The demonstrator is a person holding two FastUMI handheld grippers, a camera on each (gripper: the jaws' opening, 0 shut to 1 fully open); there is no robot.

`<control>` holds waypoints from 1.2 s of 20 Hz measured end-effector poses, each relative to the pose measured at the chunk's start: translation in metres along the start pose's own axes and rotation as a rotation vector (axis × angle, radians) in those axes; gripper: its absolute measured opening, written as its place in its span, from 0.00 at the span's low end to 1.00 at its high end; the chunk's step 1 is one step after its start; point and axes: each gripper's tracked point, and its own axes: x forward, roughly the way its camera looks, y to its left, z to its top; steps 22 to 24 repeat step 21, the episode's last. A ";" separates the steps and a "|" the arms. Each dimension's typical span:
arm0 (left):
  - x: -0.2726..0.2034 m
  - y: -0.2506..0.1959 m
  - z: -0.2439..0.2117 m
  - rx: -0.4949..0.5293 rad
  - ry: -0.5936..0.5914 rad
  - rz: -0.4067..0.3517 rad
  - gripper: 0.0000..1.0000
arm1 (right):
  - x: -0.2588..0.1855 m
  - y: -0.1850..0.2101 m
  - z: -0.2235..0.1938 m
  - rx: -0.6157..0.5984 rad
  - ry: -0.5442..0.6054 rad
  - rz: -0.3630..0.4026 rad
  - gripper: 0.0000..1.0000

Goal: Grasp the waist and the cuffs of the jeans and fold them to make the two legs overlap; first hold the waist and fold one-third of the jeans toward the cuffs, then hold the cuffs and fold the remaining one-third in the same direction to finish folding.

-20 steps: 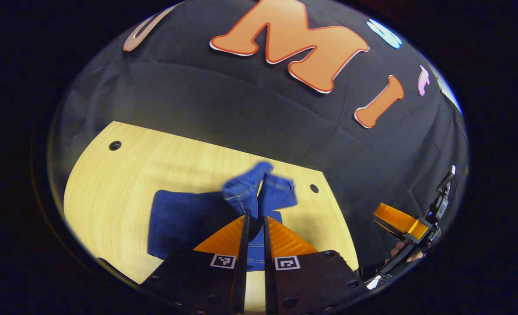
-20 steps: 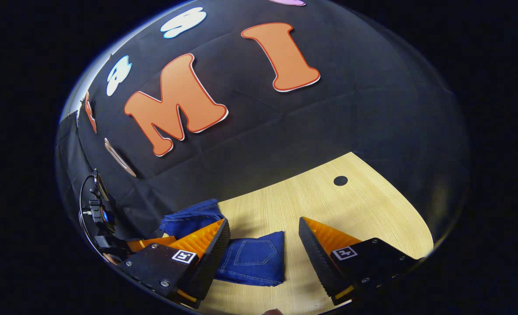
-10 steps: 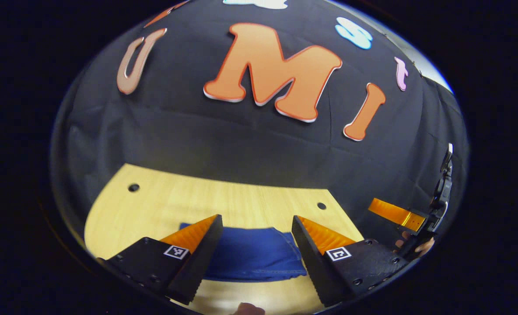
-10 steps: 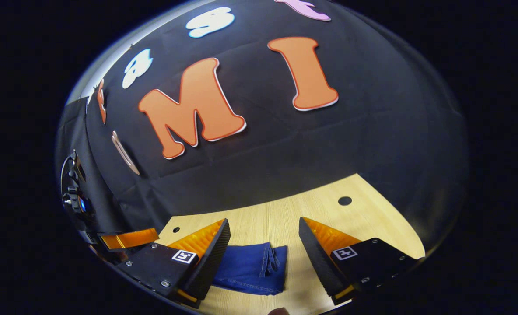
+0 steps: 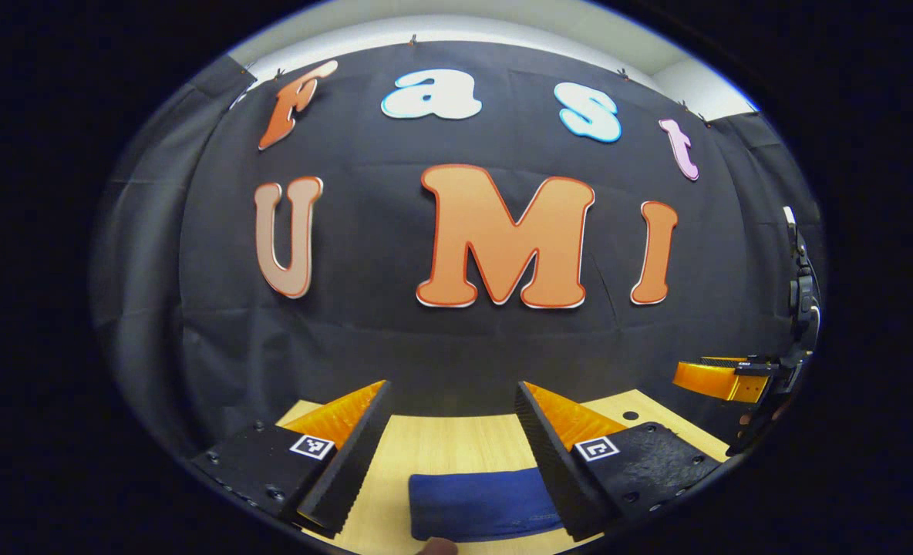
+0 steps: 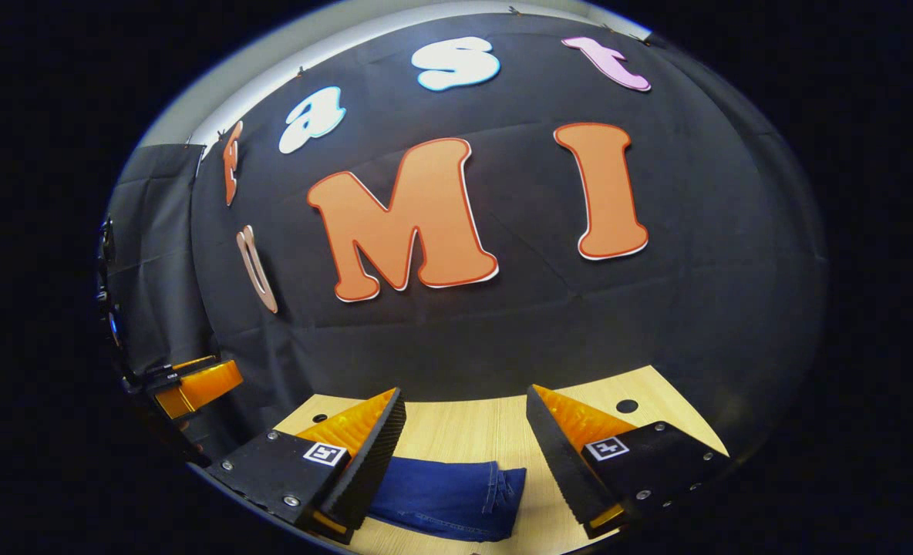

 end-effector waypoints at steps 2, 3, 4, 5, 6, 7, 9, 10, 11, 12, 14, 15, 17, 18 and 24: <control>-0.013 0.012 -0.001 0.006 -0.017 0.021 0.97 | -0.003 0.006 0.000 -0.010 -0.005 0.003 0.96; -0.017 0.016 -0.003 0.002 -0.021 0.030 0.97 | -0.004 0.009 -0.003 -0.015 0.003 0.004 0.96; -0.020 0.020 -0.004 -0.002 -0.024 0.034 0.97 | -0.005 0.013 -0.007 -0.021 0.015 0.005 0.96; -0.023 0.023 -0.006 -0.008 -0.025 0.038 0.97 | -0.005 0.015 -0.010 -0.027 0.021 0.006 0.96; -0.025 0.025 -0.007 -0.016 -0.025 0.034 0.97 | -0.005 0.019 -0.011 -0.033 0.026 0.008 0.95; -0.027 0.028 -0.009 -0.021 -0.017 0.038 0.95 | -0.004 0.022 -0.011 -0.037 0.028 0.010 0.95; -0.030 0.034 -0.008 -0.027 -0.023 0.044 0.97 | -0.004 0.029 -0.009 -0.049 0.014 0.012 0.94; -0.032 0.038 -0.008 -0.027 -0.024 0.051 0.94 | -0.005 0.031 -0.007 -0.054 0.006 0.008 0.87; -0.034 0.043 -0.008 -0.023 -0.025 0.068 0.97 | -0.006 0.032 -0.004 -0.061 -0.005 0.002 0.87; -0.035 0.048 -0.007 -0.018 -0.029 0.084 0.97 | -0.008 0.032 -0.001 -0.067 -0.018 -0.007 0.87; -0.038 0.054 -0.011 -0.013 -0.025 0.105 0.97 | -0.010 0.034 0.002 -0.069 -0.035 -0.015 0.91; -0.037 0.057 -0.010 -0.015 -0.026 0.113 0.97 | -0.010 0.035 0.003 -0.067 -0.039 -0.017 0.94; -0.041 0.059 -0.007 -0.014 -0.040 0.123 0.97 | -0.013 0.037 0.002 -0.066 -0.038 -0.021 0.95; -0.043 0.063 -0.005 -0.008 -0.047 0.126 0.97 | -0.014 0.037 0.001 -0.065 -0.036 -0.024 0.95; -0.044 0.061 -0.004 0.008 -0.053 0.118 0.97 | -0.017 0.039 0.001 -0.061 -0.036 -0.028 0.95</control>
